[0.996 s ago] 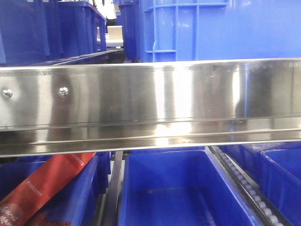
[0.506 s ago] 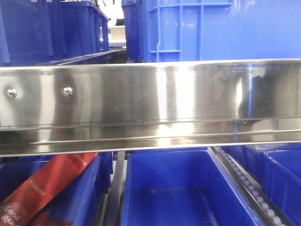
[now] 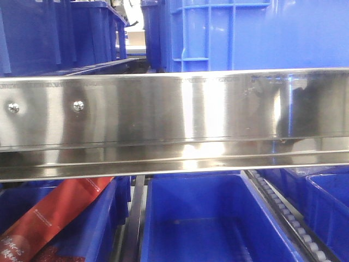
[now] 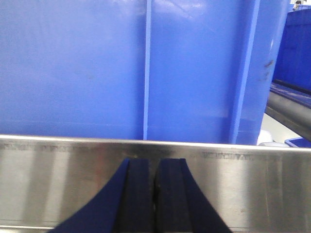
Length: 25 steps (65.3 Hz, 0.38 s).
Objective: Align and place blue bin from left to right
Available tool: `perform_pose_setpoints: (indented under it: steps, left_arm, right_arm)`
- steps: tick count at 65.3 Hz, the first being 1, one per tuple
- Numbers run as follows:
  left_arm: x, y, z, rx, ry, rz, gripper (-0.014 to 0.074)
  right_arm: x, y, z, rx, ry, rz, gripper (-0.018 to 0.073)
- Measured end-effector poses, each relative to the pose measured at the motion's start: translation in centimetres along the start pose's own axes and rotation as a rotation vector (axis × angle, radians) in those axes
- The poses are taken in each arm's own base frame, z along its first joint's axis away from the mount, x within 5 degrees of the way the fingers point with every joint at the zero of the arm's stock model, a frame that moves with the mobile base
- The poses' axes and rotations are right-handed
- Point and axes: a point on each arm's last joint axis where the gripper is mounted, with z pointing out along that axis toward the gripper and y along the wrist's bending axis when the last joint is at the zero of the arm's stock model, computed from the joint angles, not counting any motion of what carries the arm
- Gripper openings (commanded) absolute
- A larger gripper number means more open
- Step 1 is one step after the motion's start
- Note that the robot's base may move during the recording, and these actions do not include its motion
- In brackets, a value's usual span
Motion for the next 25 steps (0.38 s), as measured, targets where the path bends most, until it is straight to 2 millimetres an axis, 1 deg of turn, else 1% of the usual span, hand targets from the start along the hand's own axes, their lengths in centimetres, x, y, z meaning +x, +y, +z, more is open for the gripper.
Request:
perform_pose_setpoints:
  steps: [25]
  left_arm:
    - [0.0, 0.0, 0.0, 0.0, 0.0, 0.0, -0.0015]
  right_arm:
    - [0.0, 0.0, 0.0, 0.0, 0.0, 0.0, -0.0079]
